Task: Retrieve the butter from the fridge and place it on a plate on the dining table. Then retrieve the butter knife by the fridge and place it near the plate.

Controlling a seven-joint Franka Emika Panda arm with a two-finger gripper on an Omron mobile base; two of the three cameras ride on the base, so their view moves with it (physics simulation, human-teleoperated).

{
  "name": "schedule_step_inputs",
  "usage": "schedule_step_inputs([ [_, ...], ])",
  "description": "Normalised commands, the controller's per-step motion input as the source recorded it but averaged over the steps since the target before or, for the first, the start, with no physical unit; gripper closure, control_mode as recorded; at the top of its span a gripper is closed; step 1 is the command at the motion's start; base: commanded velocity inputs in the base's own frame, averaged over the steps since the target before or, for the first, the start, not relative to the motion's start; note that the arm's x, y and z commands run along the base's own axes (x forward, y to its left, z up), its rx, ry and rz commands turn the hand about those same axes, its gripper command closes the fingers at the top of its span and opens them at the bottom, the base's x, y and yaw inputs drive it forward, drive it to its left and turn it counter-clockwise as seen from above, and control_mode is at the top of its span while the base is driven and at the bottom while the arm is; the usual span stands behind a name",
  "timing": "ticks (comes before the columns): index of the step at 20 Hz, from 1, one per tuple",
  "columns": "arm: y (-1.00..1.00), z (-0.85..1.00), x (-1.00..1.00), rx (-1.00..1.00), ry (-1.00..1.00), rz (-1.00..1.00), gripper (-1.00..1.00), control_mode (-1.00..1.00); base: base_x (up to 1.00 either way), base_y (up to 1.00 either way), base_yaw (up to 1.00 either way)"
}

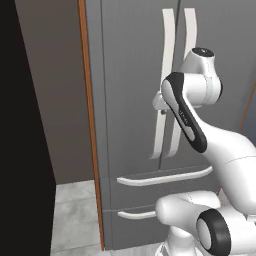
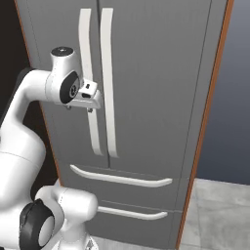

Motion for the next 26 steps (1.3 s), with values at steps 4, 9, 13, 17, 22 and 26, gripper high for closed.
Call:
schedule_step_inputs([
  [4, 0.00, 0.00, 0.00, 0.00, 0.00, 0.00, -1.00, 1.00, -0.41, -0.37, 0.00],
  [9, 0.00, 0.00, 0.00, 0.00, 0.00, 0.00, -1.00, 1.00, -0.30, -0.33, 0.00],
  [13, 0.00, 0.00, 0.00, 0.00, 0.00, 0.00, -1.00, 1.00, -0.21, -0.28, 0.00],
  [17, 0.00, 0.00, 0.00, 0.00, 0.00, 0.00, -1.00, 1.00, -0.14, -0.32, 0.00],
  [22, 0.00, 0.00, 0.00, 0.00, 0.00, 0.00, -1.00, 1.00, -0.03, -0.29, 0.00],
  [26, 0.00, 0.00, 0.00, 0.00, 0.00, 0.00, -1.00, 1.00, -0.09, -0.13, 0.00],
])
